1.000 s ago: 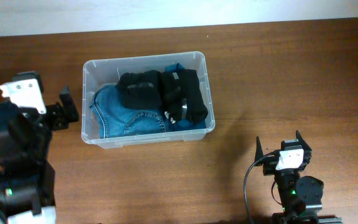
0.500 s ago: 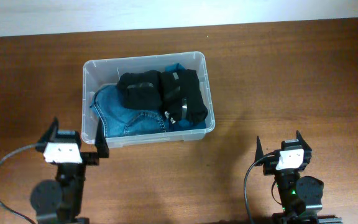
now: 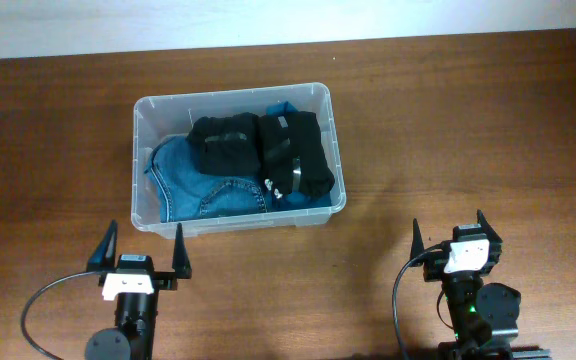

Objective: Pack container

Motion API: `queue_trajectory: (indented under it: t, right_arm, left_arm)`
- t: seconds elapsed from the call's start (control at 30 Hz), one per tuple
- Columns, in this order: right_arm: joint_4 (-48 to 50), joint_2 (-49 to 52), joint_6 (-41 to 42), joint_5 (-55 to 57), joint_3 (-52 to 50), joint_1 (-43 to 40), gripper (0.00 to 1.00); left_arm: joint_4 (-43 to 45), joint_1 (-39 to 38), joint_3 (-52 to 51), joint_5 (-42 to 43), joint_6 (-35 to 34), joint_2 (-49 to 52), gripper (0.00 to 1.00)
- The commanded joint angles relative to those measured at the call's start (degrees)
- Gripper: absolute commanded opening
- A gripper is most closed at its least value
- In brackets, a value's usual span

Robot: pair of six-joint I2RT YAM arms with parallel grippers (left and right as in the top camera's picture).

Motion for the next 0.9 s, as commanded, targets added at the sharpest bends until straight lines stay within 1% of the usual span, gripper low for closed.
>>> queue_trajectory:
  t: [0.0,0.13,0.87]
  right_arm:
    - [0.0,-0.5,0.5,0.7,-0.5,-0.5,0.98]
    - [0.0,-0.5,0.5,0.7,-0.5,-0.5,0.98]
    - [0.0,-0.5,0.5,0.7,-0.5,-0.5,0.98]
  left_arm:
    - [-2.4,-0.4,-1.7,1.0,0.5,-0.6,0.99]
    - [-10.3,-0.4,-1.7,0.3,0.5,-0.6,0.99]
    - [-10.1,-0.4,-1.7,0.6,0.5,-0.5,1.0]
